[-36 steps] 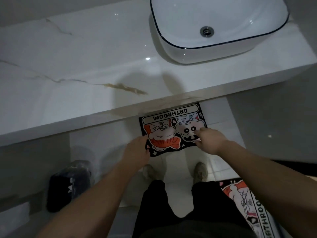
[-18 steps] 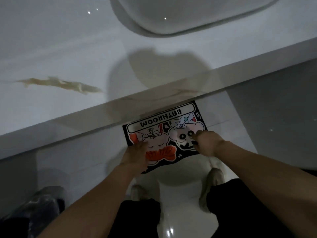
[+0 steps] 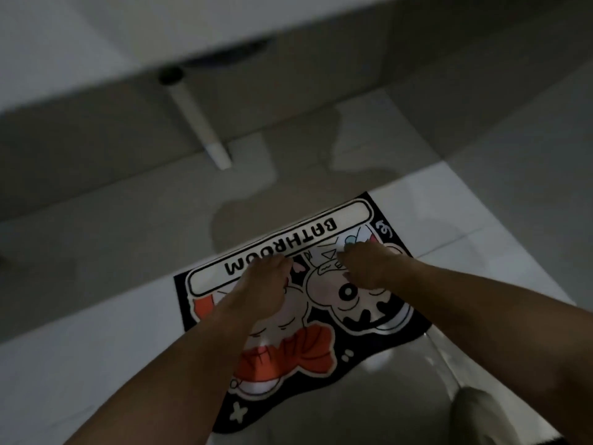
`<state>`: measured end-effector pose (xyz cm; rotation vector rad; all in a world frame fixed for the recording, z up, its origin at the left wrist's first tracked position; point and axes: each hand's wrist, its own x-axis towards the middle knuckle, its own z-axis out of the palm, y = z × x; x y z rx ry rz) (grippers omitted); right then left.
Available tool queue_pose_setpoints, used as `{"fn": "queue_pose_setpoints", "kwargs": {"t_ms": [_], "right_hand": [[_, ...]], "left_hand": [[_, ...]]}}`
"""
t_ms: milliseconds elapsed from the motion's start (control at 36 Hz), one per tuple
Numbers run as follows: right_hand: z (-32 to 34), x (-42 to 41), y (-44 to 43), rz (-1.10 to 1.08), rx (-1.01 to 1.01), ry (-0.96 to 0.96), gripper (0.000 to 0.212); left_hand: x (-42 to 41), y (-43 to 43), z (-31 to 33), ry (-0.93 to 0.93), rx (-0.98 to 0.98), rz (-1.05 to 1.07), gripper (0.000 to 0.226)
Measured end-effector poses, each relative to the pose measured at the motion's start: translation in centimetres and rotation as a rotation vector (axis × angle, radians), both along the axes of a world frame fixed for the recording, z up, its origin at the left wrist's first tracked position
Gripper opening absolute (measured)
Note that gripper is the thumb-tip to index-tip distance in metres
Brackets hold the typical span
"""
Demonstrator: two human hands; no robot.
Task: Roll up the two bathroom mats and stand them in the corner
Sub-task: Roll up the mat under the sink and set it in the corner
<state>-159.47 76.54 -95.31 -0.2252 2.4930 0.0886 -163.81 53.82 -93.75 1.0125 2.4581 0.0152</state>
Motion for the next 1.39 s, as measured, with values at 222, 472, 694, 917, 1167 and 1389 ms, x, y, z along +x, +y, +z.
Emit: {"fn": "queue_pose_setpoints", "kwargs": {"t_ms": [222,472,694,917,1167,1389], "right_hand": [[-6.2,0.6,4.8,-0.371,0.004,-0.014,0.063],[-9.3,1.3,8.2,-0.832,0.002,0.002,0.081],[-9.7,2.4,8.2,-1.010,-0.158,0.140,0.031],[-9.8,2.3,6.6,-1.136,-0.320,0.063,0.039],[-1.0,0.6,6.0,-0.664,-0.225,0.238,0.031],[9.1,-2.3,3.3,-0.313,-0.182,0.355,0.023]], "left_hand": [[-0.9,3.5,-6.1,0.011,0.000,-0.070,0.073],[-1.6,3.6,-8.5,0.028,0.012,-0.018,0.076],[-1.0,3.4,-7.9,0.003,-0.011,-0.029,0.077],[-0.7,3.8,-6.7,0.007,0.097,-0.048,0.071],[-1.8,6.7,-1.4,0.173,0.322,0.006,0.068],[-3.2,8.3,3.1,0.294,0.339,0.012,0.084]]}}
